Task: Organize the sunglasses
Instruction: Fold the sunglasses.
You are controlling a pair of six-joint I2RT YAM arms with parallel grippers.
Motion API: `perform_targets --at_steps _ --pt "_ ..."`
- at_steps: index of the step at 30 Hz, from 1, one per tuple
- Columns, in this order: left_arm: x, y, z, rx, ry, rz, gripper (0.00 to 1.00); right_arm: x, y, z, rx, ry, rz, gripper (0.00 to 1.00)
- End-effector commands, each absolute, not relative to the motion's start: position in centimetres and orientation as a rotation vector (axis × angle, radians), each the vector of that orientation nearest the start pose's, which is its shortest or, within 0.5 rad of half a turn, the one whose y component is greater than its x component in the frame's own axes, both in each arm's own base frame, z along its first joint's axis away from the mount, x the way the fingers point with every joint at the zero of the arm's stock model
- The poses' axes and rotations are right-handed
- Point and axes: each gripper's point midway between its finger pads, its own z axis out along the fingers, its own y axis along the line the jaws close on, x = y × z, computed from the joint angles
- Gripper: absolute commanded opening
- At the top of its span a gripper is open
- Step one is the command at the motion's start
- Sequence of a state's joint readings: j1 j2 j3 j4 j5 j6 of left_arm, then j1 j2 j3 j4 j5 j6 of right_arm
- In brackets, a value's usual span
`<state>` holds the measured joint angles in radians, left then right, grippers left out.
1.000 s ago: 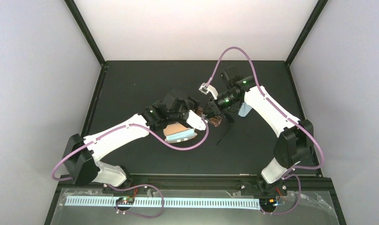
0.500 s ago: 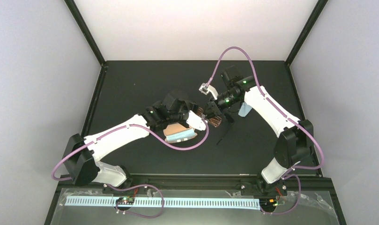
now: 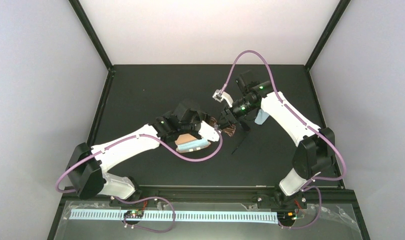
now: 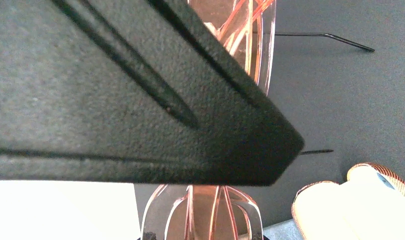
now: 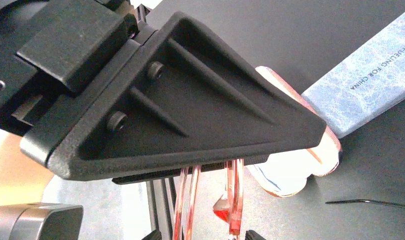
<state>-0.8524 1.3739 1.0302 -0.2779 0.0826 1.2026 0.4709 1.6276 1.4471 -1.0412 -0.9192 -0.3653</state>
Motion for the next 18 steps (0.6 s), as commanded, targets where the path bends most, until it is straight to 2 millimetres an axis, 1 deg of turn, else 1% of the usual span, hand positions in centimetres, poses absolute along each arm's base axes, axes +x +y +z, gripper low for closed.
perform_targets --at_steps 1,5,8,12,15,18 --pt "26.2 -32.6 22.3 1.824 1.080 0.069 0.35 24.8 27.5 23.5 -1.265 2.208 1.250 0.48" --pt "25.9 -32.3 22.6 1.805 1.095 0.011 0.34 25.6 26.4 24.0 -1.249 2.186 1.186 0.62" --pt "25.8 -32.1 23.1 1.779 1.111 -0.038 0.34 26.0 25.4 25.2 -1.217 2.142 1.179 0.69" --pt "26.0 -31.8 23.5 1.745 1.146 -0.109 0.34 26.0 24.5 27.9 -1.202 2.043 1.192 0.75" --pt "26.0 -31.8 23.8 1.723 1.169 -0.161 0.34 25.7 24.0 30.2 -1.207 1.952 1.169 0.81" --pt "26.1 -31.9 24.9 1.680 1.201 -0.252 0.34 25.5 23.3 32.4 -1.200 1.854 1.118 0.85"
